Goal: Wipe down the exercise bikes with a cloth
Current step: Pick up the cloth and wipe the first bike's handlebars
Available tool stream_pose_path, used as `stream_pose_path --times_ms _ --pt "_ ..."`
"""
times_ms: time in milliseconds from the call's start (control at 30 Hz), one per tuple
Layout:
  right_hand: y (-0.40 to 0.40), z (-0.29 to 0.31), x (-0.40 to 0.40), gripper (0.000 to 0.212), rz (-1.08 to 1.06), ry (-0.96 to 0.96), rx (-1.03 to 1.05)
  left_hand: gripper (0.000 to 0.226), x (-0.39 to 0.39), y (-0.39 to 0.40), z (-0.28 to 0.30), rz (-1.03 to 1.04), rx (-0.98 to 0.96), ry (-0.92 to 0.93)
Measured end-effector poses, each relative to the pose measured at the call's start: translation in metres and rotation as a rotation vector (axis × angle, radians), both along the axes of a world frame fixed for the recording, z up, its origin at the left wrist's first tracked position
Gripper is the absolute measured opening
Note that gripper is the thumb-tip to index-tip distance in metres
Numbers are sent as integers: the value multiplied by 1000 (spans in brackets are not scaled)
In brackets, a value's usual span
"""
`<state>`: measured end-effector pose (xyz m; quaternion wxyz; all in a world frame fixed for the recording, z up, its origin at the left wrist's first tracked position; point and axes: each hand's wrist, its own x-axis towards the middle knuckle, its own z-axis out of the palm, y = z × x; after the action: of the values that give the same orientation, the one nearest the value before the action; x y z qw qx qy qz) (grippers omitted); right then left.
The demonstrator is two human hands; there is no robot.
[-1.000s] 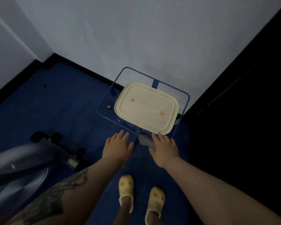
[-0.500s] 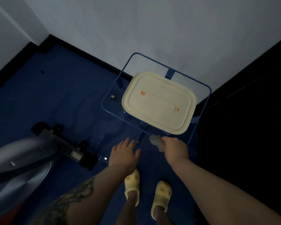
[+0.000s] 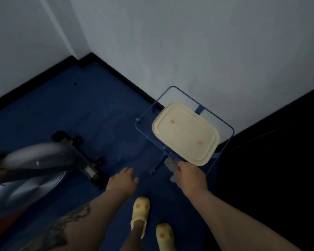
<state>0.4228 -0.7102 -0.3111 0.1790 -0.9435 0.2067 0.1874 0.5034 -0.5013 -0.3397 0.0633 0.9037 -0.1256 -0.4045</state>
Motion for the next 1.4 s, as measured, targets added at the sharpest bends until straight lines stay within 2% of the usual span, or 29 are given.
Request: stream_pose_path --times_ms 167,333,567,733,833,1067,1267,1400 --pt "38 30 -1 12 251 -73 -41 55 -37 68 39 250 -19 -128" --pt "111 44 -9 14 449 -211 -17 54 -110 148 72 538 7 -231" --pt "250 67 -70 21 773 -186 96 52 -261 262 96 969 25 -167" --pt "360 73 -119 17 995 -168 143 52 -371 352 102 1229 72 -167" --pt "433 74 -159 16 1071 -173 121 53 -435 410 108 1310 103 -170" --pt "584 75 -254 19 999 -150 149 46 -545 553 130 1486 131 -152" --pt "692 90 -288 13 1107 -77 241 48 -567 633 134 1493 108 -154" --pt "760 92 -287 13 1201 -76 207 45 -558 677 120 1476 72 -167"
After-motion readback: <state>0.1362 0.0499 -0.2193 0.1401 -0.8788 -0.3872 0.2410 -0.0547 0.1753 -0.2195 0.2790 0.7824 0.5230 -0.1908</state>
